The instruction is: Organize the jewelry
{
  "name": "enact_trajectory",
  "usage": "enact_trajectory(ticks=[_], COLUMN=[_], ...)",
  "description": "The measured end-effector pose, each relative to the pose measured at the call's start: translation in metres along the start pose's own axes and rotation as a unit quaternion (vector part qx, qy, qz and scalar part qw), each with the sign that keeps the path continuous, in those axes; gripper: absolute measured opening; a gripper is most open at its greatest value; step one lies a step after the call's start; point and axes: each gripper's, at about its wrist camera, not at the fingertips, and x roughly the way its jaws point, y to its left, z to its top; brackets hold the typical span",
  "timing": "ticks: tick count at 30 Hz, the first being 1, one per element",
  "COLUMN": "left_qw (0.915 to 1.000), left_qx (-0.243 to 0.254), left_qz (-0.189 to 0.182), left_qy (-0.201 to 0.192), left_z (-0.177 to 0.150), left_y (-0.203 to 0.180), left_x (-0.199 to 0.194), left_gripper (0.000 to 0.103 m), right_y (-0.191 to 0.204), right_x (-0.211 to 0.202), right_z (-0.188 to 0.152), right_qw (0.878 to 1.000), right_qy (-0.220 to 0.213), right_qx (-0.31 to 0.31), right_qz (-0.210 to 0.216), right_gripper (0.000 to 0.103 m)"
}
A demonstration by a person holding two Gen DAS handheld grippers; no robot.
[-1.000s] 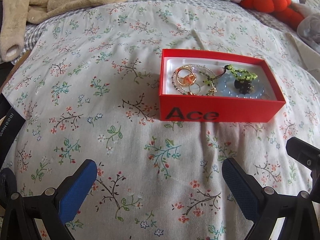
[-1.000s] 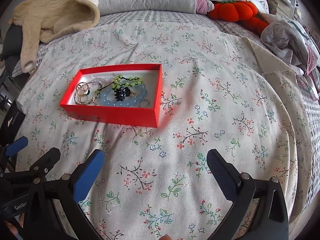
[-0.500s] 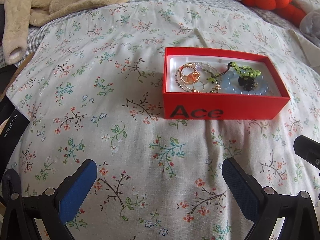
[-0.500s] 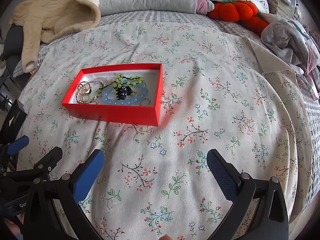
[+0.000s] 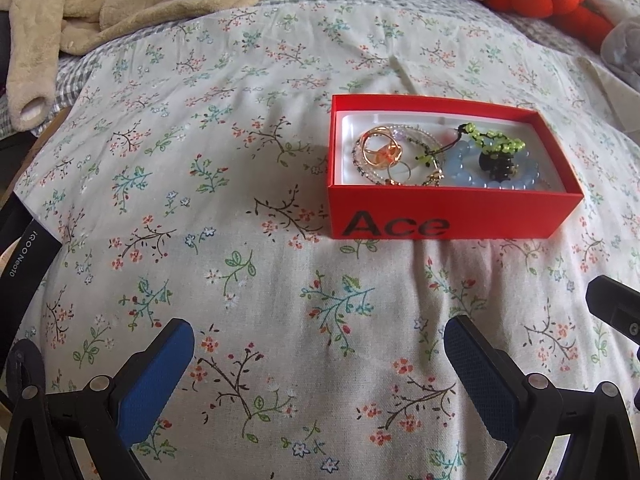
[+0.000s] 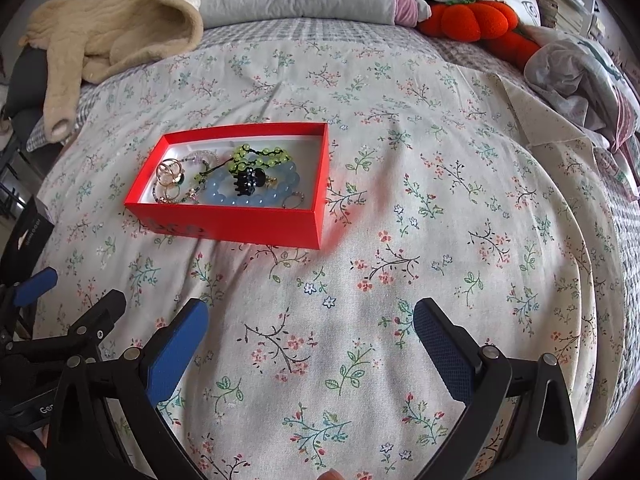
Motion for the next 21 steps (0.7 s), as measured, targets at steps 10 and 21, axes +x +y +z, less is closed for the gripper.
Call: enact_trajectory(ticks=[10,21], left_qw=[1.0000,0.9998], left_qx=[-0.003,-0.002], left_qz=[0.004,0.015], left_qy=[0.003,0.012], left_z=[0.0004,-0.0082], left_y=[0.0024,0.0034], left_x=[0.0011,0.0035], left_gripper=[0.103,0.103], right_y=[0.0004,0.0076], right_x=[0.0001,0.0012], right_z=[0.0000,-0.0072], right_qw=[1.000,1.000], right_qy=[0.001,0.010], right_qx=[0.000,-0.006], right_qz=[0.001,0.005], right_gripper=[0.103,0.103])
